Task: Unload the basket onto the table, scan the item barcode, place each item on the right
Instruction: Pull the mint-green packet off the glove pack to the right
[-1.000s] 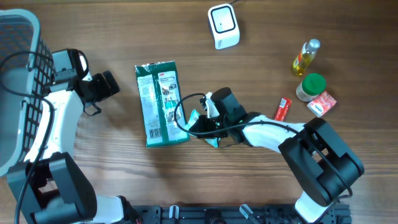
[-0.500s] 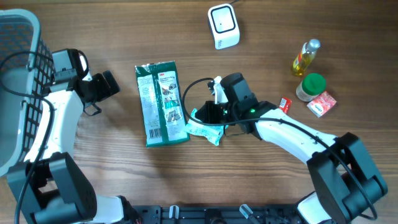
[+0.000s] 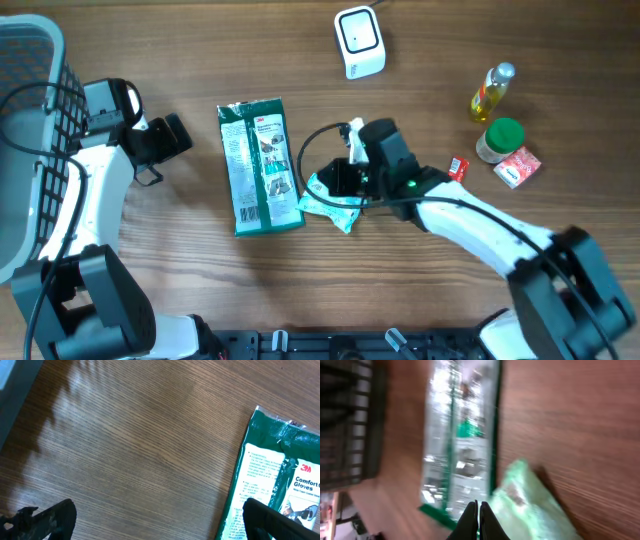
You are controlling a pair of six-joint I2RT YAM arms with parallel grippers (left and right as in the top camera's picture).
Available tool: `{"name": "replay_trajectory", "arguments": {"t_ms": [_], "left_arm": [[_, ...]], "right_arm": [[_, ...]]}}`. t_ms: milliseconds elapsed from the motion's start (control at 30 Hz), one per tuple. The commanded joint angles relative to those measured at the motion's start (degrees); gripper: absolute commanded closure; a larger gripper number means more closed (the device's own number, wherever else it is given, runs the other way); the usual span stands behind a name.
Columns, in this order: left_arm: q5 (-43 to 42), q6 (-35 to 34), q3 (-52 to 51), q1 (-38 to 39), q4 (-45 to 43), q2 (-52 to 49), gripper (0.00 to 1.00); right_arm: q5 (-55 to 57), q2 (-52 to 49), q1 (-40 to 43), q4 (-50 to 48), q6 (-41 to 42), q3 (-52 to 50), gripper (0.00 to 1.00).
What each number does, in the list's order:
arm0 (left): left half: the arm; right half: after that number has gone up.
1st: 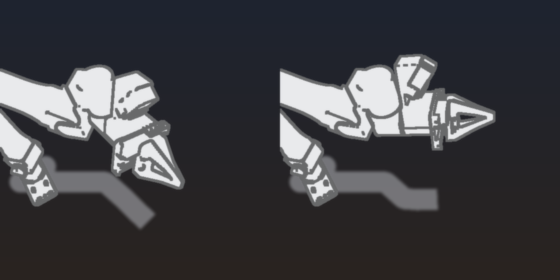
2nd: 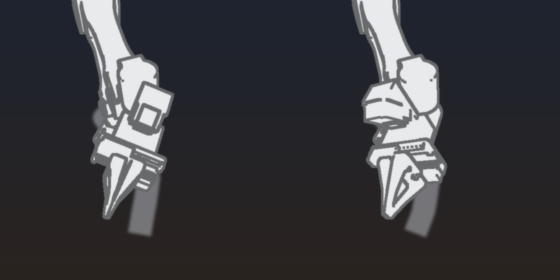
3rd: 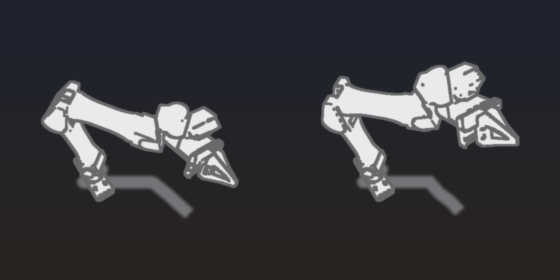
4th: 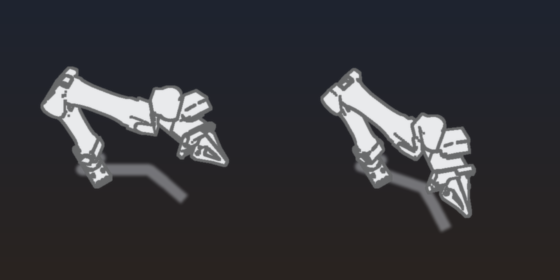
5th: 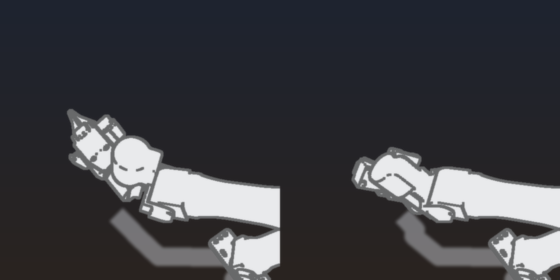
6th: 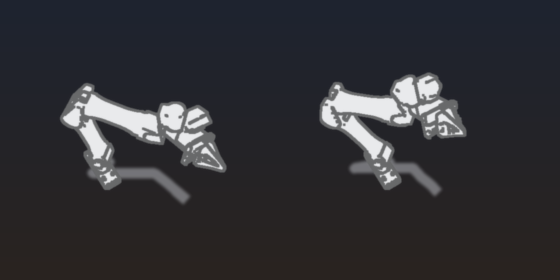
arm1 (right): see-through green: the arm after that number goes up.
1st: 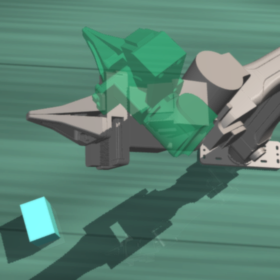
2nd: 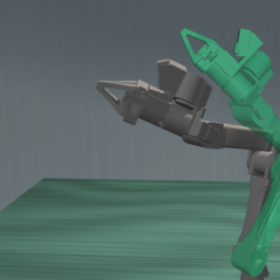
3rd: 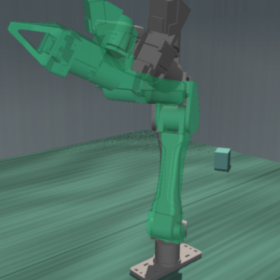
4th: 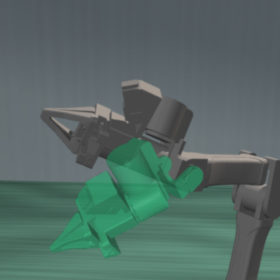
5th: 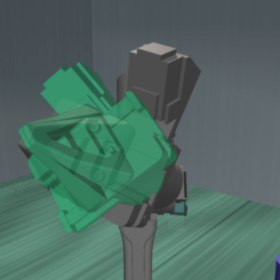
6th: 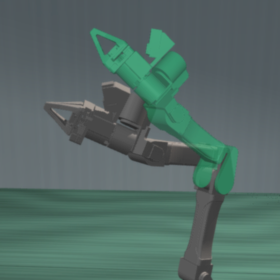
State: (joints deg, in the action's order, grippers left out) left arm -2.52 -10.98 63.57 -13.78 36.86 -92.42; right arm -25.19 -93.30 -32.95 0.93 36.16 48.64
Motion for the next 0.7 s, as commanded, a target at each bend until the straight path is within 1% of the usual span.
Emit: {"name": "replay_trajectory", "arguments": {"t_ms": [0, 67, 133, 233, 267, 333, 400, 467, 533, 567, 600, 633, 667], "left_arm": [[-0.5, 0.7, -0.1, -0.2, 0.0, -0.2, 0.0], [-0.5, 0.7, -0.1, -0.2, 0.0, -0.2, 0.0], [-0.5, 0.7, -0.1, -0.2, 0.0, -0.2, 0.0], [-0.5, 0.7, -0.1, -0.2, 0.0, -0.2, 0.0], [-0.5, 0.7, -0.1, -0.2, 0.0, -0.2, 0.0], [-0.5, 0.7, -0.1, -0.2, 0.0, -0.2, 0.0], [-0.5, 0.7, -0.1, -0.2, 0.0, -0.2, 0.0], [-0.5, 0.7, -0.1, -0.2, 0.0, -0.2, 0.0], [-0.5, 0.7, -0.1, -0.2, 0.0, -0.2, 0.0], [-0.5, 0.7, -0.1, -0.2, 0.0, -0.2, 0.0], [-0.5, 0.7, -0.1, -0.2, 0.0, -0.2, 0.0], [-0.5, 0.7, -0.1, -0.2, 0.0, -0.2, 0.0], [-0.5, 0.7, -0.1, -0.2, 0.0, -0.2, 0.0]], "right_arm": [[-3.0, 1.5, 0.1, 6.6, 0.0, 1.2, 0.96], [-3.0, 0.6, 0.0, 9.4, 0.0, 0.0, 0.96], [-2.5, -1.1, 0.0, 8.1, 1.6, -2.2, 0.96], [-2.3, -6.1, -1.2, 5.2, 7.7, -5.7, 0.95], [-2.3, -8.8, -2.4, 4.2, 10.8, -6.7, 0.92], [-2.3, -13.6, -4.2, 3.2, 17.3, -6.9, 0.91], [-2.3, -14.4, -3.9, 2.1, 18.2, -6.9, 0.92], [-1.6, -12.8, -3.2, 2.6, 17.3, -5.7, 0.92], [3.5, -9.9, -1.7, 5.7, 13.0, -2.5, 0.93], [10.0, -8.4, -0.1, 12.3, 8.7, 1.6, 0.95], [11.3, -8.4, 0.7, 14.7, 5.4, 3.6, 0.96], [10.5, -8.4, 1.2, 15.2, 2.0, 5.0, 0.96], [7.1, -7.9, 1.2, 15.6, -2.8, 7.2, 0.95]]}}
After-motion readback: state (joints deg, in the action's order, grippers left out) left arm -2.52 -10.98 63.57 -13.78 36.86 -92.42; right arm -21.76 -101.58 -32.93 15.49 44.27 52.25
